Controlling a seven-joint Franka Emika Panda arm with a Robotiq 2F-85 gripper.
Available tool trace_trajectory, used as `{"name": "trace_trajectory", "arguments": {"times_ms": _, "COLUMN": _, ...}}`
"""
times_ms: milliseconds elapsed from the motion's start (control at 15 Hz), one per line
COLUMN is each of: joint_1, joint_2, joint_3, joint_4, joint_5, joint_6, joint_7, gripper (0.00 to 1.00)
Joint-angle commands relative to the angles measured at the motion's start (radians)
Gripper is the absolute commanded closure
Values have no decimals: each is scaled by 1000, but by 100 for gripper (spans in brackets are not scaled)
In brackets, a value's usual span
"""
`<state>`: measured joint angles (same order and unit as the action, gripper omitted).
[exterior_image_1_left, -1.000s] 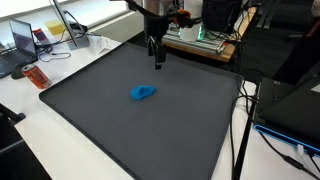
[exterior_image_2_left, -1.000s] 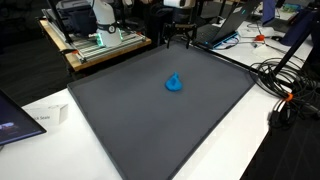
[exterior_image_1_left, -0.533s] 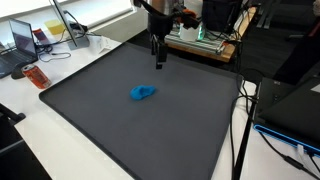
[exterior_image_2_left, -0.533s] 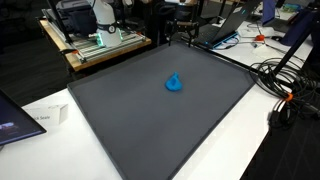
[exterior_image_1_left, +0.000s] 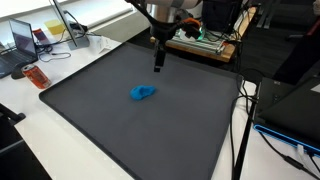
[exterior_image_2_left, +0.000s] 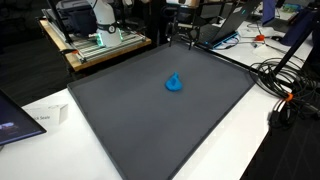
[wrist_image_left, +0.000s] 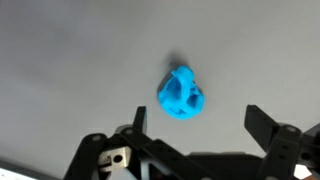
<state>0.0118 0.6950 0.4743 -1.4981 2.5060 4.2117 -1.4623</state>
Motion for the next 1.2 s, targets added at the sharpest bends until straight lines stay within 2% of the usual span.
{"name": "trace_trajectory", "arguments": {"times_ms": 0, "joint_1": 84, "joint_2": 26, "joint_3": -72, "joint_4": 46, "joint_5": -12, "joint_6": 40, "joint_7": 151, "gripper": 0}}
{"name": "trace_trajectory", "arguments": {"times_ms": 200, "joint_1": 107, "joint_2": 40, "joint_3": -93, "joint_4": 55, "joint_5": -6, "joint_6": 41, "joint_7": 265, "gripper": 0}}
{"name": "trace_trajectory", "arguments": {"times_ms": 533, "joint_1": 196, "joint_2": 64, "joint_3": -207, "joint_4": 68, "joint_5": 17, "joint_6": 40, "joint_7": 441, "gripper": 0}}
{"name": "trace_trajectory", "arguments": {"times_ms": 1133, "joint_1": 242, "joint_2": 106, "joint_3": -242, "joint_4": 70, "joint_5": 16, "joint_6": 39, "joint_7": 749, "gripper": 0}}
